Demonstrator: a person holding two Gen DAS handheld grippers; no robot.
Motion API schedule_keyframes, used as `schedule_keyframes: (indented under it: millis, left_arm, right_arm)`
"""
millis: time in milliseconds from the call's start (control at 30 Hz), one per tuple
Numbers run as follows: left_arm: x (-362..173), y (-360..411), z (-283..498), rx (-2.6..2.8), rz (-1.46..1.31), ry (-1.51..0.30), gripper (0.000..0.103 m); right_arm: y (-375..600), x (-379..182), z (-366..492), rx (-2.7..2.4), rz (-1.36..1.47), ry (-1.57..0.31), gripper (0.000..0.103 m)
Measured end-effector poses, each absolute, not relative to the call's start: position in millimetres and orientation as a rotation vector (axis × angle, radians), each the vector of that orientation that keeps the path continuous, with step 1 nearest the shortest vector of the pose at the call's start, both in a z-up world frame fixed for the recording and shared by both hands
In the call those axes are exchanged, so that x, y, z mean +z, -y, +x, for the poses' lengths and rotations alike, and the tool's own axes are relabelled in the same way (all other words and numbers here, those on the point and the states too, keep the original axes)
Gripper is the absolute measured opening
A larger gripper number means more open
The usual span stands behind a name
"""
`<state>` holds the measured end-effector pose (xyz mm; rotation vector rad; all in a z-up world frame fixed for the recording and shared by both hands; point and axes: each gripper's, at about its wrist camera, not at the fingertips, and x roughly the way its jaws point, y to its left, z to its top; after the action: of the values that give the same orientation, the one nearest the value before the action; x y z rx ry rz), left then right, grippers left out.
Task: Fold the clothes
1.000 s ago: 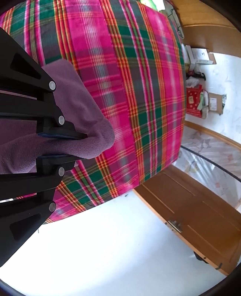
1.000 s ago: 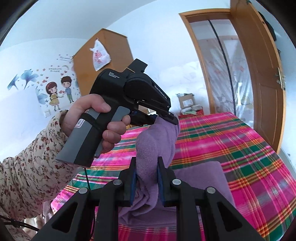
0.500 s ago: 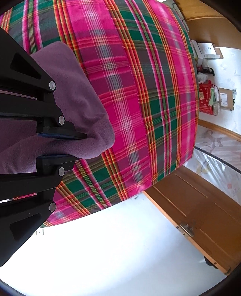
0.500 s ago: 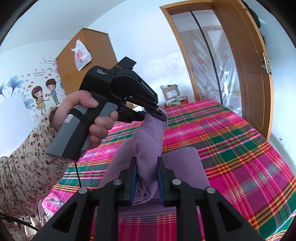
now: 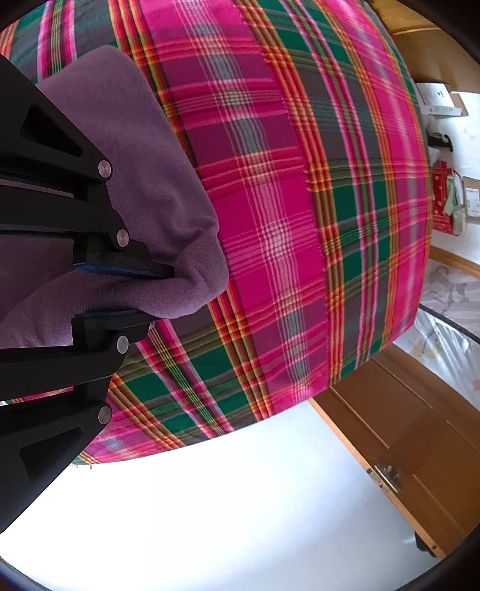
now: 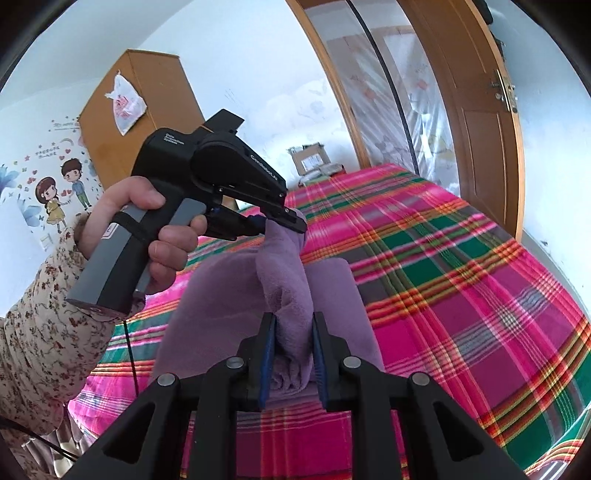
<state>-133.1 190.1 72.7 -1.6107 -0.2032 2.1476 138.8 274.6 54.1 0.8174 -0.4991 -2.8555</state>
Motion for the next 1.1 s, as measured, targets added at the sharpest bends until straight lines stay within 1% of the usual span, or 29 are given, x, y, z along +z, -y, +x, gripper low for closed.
schedule_keyframes:
  millis: [100, 167, 367, 600, 700, 800, 900, 1100]
  left_arm:
    - [65.5, -191.1, -136.2, 2.128, -1.625, 0.226, 0.017]
    - [62.6, -191.2, -139.0, 2.108, -1.631, 0.250, 0.025]
    - [59.3, -190.0, -142.0, 2.065, -1.629, 0.297, 0.030]
    - [73.2, -164.5, -127.6, 2.055, -1.536, 0.322, 0.030]
    - [84.7, -142.1, -117.7, 2.101, -1.467, 0.347, 0.033]
    - [97.4, -123.5, -109.9, 2.167, -1.412, 0.335, 0.033]
    - [99.5, -105.3, -104.5, 2.155, -1.406, 0.362, 0.033]
    - [83.9, -71.1, -82.4, 2.217, -1.428, 0.364, 0.033]
  right_arm:
    - [-278.3, 49.7, 137.5, -2.857, 0.841, 0.511, 0.020]
    - [-280.5, 47.3, 136.5, -2.859, 0.859, 0.521, 0.021]
    - [-290.5, 41.0, 136.0, -2.877, 0.906, 0.563, 0.022]
    - [-308.7, 37.1, 137.2, -2.927, 0.972, 0.607, 0.022]
    - [-314.1, 36.7, 137.0, -2.944, 0.995, 0.624, 0.022]
    - [-313.3, 42.0, 135.6, -2.974, 0.983, 0.603, 0.022]
    - [-310.1, 48.9, 134.7, -2.989, 0.952, 0.583, 0.022]
    - [-297.0, 61.1, 127.7, -2.980, 0.888, 0.478, 0.022]
